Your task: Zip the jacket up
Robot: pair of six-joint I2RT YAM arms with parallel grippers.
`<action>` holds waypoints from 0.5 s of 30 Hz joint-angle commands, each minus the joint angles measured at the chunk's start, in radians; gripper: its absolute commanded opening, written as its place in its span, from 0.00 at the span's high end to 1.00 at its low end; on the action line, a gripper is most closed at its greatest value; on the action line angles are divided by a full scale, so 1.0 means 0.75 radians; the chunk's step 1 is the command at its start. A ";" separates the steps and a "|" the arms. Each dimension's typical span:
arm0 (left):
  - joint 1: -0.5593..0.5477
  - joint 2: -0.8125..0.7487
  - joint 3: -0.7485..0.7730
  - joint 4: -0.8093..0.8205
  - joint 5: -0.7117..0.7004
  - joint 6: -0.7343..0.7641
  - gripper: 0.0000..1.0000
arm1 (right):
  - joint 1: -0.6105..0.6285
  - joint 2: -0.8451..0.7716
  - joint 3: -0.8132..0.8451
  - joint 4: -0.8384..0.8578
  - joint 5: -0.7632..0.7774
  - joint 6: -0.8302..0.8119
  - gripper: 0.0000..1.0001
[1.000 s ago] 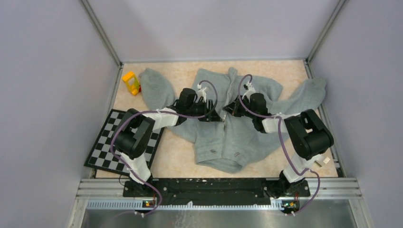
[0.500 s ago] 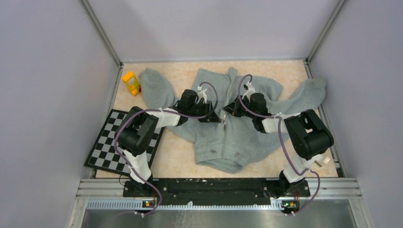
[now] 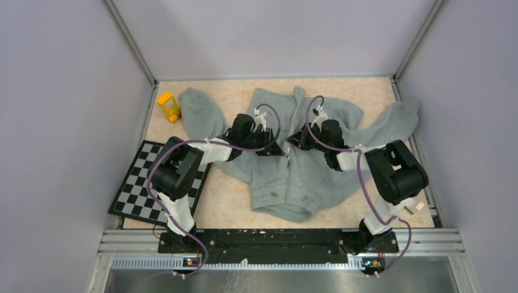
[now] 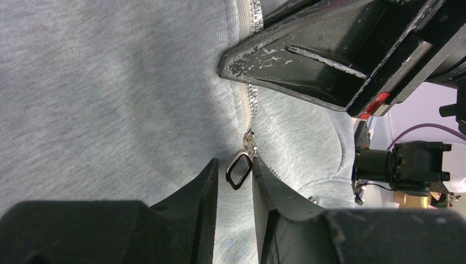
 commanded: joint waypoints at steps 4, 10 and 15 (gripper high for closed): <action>-0.008 -0.027 0.040 0.051 -0.010 0.006 0.79 | -0.011 0.016 0.010 0.126 -0.040 0.011 1.00; -0.012 -0.056 0.039 -0.004 -0.009 0.021 0.98 | -0.010 0.019 0.018 0.104 -0.014 0.014 1.00; -0.058 -0.117 0.047 -0.108 -0.044 0.029 1.00 | -0.011 0.006 0.030 0.069 0.067 0.023 1.00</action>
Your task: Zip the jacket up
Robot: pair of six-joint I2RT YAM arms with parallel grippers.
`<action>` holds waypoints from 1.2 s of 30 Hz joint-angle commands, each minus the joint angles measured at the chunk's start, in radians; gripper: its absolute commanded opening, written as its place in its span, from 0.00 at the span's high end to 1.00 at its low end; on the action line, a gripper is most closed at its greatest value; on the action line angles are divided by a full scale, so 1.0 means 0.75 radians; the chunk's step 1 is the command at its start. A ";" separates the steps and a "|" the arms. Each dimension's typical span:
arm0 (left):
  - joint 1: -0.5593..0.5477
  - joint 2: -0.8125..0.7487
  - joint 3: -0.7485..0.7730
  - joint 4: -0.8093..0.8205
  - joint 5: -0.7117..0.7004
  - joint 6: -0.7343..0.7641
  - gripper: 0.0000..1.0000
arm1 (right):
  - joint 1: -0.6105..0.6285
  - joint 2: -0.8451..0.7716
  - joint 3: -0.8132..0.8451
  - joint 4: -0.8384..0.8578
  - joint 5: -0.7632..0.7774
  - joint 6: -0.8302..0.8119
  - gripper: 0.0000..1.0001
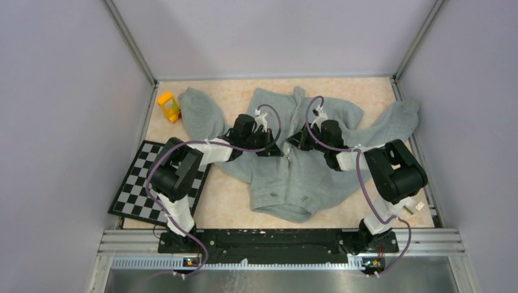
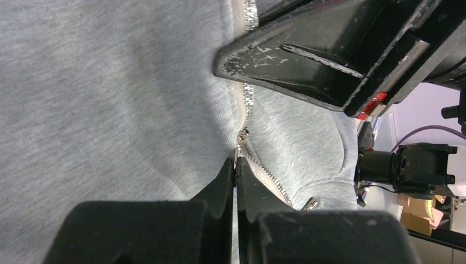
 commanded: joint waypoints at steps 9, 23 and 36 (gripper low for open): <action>-0.381 -0.391 -0.019 -0.398 -0.666 0.194 1.00 | -0.010 -0.083 0.045 -0.061 0.249 0.128 1.00; -0.697 -0.538 -0.328 -0.463 -0.694 -0.195 1.00 | -0.008 -0.021 0.160 -0.068 0.347 0.169 1.00; -0.495 -0.701 -0.236 -0.455 -0.544 -0.090 0.45 | -0.010 -0.065 0.063 0.101 -0.002 0.036 1.00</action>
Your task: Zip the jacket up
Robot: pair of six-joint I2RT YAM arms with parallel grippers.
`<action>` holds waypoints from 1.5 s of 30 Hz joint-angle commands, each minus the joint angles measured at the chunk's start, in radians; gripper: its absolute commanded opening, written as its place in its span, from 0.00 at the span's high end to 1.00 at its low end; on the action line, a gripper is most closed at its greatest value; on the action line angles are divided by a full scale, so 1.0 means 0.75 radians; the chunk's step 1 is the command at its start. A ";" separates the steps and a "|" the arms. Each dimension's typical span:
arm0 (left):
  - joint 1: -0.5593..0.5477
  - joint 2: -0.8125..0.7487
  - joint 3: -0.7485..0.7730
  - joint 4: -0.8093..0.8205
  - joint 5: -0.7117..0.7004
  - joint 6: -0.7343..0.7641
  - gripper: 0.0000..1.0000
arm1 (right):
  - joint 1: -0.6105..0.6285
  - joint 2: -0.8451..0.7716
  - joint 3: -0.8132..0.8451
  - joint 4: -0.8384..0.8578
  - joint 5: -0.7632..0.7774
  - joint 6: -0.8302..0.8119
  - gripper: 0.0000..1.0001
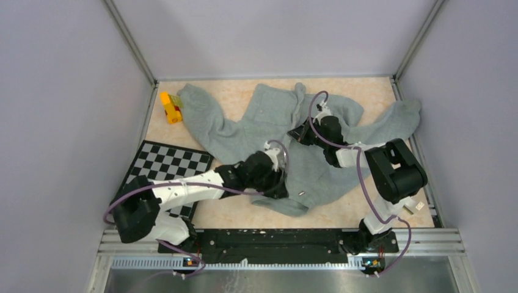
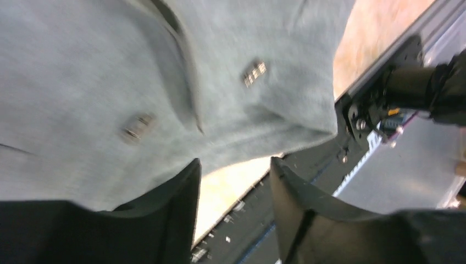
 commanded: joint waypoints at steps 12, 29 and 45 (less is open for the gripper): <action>0.271 0.250 0.388 0.050 -0.376 0.194 0.50 | -0.013 -0.086 -0.018 0.126 -0.200 -0.057 1.00; 0.111 0.309 0.401 -0.081 -0.608 0.165 0.57 | -0.013 -0.071 -0.029 0.170 -0.214 -0.042 1.00; 0.085 0.195 0.253 0.009 -0.667 0.069 0.34 | -0.013 -0.063 -0.033 0.189 -0.227 -0.033 1.00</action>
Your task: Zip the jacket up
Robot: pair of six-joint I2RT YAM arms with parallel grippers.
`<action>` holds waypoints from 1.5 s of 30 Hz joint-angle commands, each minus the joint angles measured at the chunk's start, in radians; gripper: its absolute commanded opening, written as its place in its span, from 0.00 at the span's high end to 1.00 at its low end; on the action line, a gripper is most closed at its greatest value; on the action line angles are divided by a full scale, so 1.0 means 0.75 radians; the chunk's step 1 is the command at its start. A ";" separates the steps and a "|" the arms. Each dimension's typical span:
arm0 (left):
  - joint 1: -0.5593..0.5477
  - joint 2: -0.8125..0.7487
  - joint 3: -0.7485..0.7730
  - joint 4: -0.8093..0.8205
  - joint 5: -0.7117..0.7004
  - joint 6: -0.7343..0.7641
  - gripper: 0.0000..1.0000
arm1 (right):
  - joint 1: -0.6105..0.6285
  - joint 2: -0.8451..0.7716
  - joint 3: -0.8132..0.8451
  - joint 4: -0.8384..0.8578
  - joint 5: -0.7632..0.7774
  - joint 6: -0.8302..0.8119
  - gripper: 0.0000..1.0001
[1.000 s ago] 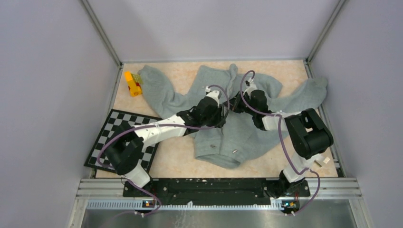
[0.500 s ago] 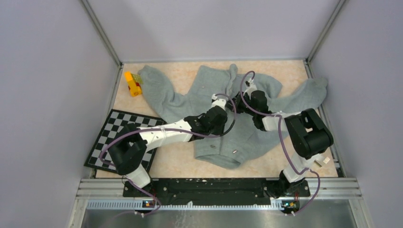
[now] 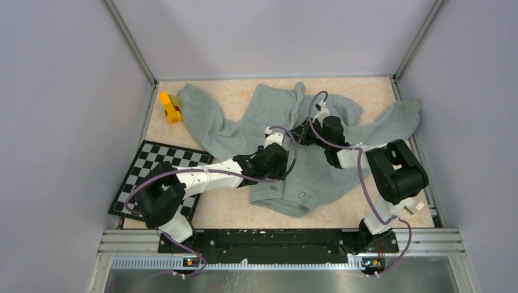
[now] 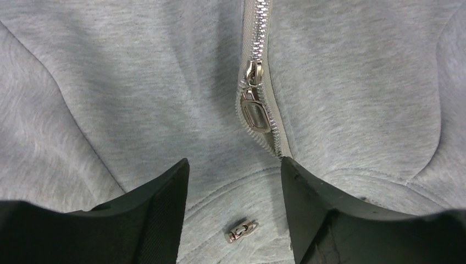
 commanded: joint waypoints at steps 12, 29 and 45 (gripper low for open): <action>-0.009 -0.081 -0.015 0.102 -0.097 -0.012 0.42 | -0.004 -0.047 -0.008 0.112 -0.061 0.007 1.00; -0.009 0.074 0.096 0.085 -0.099 0.033 0.44 | -0.003 -0.046 -0.013 0.136 -0.076 0.023 1.00; -0.006 0.133 0.190 -0.001 -0.229 0.085 0.49 | -0.003 -0.039 -0.013 0.159 -0.093 0.040 1.00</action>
